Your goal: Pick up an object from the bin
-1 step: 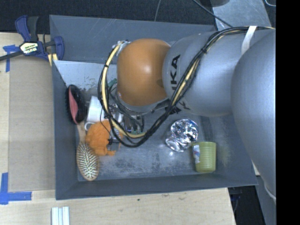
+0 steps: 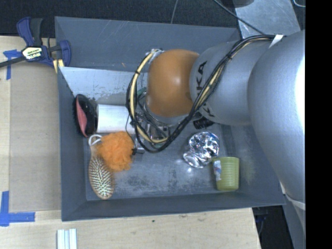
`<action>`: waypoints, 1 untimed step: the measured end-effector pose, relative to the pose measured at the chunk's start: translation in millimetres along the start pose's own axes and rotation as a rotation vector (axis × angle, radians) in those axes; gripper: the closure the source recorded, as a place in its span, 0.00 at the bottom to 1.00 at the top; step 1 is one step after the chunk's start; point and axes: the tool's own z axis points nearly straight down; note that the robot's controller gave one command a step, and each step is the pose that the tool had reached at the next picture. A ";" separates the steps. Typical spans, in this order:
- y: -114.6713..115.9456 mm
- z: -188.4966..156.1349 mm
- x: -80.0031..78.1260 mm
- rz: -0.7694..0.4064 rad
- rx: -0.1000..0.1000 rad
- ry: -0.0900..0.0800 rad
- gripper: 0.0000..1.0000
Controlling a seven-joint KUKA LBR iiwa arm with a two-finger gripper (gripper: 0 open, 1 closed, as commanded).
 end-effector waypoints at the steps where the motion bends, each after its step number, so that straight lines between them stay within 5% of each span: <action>1: -4.7 9.3 4.4 0.006 0.007 0.019 1.00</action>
Offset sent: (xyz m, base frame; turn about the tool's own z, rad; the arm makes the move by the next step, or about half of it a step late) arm 0.0000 0.0000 0.0000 0.0000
